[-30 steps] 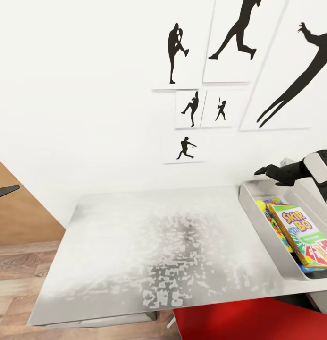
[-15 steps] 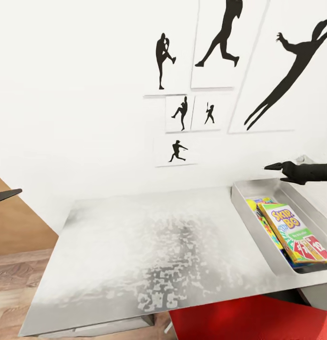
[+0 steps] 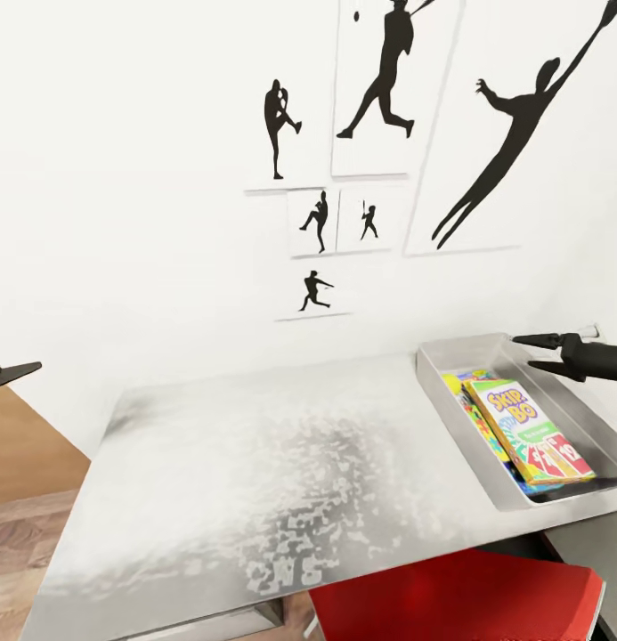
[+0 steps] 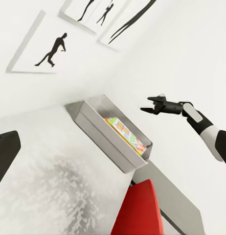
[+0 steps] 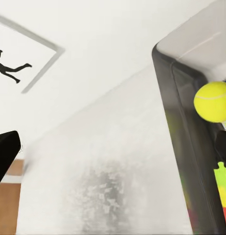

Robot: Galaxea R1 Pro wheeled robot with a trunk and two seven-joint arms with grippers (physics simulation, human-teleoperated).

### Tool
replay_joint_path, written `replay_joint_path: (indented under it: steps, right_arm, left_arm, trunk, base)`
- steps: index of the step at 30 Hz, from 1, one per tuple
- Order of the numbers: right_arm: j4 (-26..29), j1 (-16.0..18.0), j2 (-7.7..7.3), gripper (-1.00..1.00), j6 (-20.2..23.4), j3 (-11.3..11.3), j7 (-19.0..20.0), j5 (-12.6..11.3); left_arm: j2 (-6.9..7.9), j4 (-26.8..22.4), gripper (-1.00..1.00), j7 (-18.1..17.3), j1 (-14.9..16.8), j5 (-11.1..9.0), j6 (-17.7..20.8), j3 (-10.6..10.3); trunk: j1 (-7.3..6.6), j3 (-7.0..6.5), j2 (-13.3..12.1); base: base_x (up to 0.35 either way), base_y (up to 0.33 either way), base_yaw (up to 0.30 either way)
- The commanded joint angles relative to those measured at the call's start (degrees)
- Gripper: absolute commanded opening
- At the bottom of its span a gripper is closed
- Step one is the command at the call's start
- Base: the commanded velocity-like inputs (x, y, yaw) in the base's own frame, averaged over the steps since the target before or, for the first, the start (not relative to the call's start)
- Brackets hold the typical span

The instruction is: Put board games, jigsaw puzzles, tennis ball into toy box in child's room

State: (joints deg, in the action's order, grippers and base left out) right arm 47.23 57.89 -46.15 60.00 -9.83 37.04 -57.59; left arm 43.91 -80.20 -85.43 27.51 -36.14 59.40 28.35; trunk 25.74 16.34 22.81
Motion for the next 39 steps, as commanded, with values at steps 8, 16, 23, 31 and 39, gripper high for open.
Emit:
replay_joint_path:
  steps: [8,16,23,31,39]
  right_arm:
    - [0.15,-1.16,-2.23,1.0,0.0,-0.26,3.63,-0.71]
    - [1.09,-1.27,-2.56,1.0,0.0,-0.26,4.68,-0.81]
    - [2.12,-1.28,-2.47,1.0,0.0,-0.34,4.72,-0.71]
    - [2.4,-1.28,-2.48,1.0,0.0,-0.22,4.71,-0.79]
    - [2.34,-1.28,-2.53,1.0,0.0,-0.2,4.7,-0.69]
  left_arm:
    - [-0.33,0.57,1.0,-0.17,-0.16,-0.07,0.6,-0.1]
    - [-0.34,0.86,1.0,-0.17,-0.17,-0.07,0.6,-0.11]
    - [-0.04,0.92,1.0,-0.17,-0.18,-0.13,0.6,-0.03]
    - [0.02,0.92,1.0,-0.18,-0.18,-0.15,0.6,-0.06]
    - [0.03,0.92,1.0,-0.17,-0.18,-0.12,0.6,-0.1]
  trunk:
    - [0.04,-0.62,0.11]
    - [0.04,-1.22,0.11]
    - [0.04,-1.3,0.11]
    - [0.04,-1.31,0.11]
    - [0.04,-1.35,0.11]
  base:
    - [0.0,0.0,-0.14]
    - [0.0,0.0,-0.116]
    - [0.0,0.0,-0.017]
    - [0.0,0.0,-0.002]
    - [0.0,0.0,0.0]
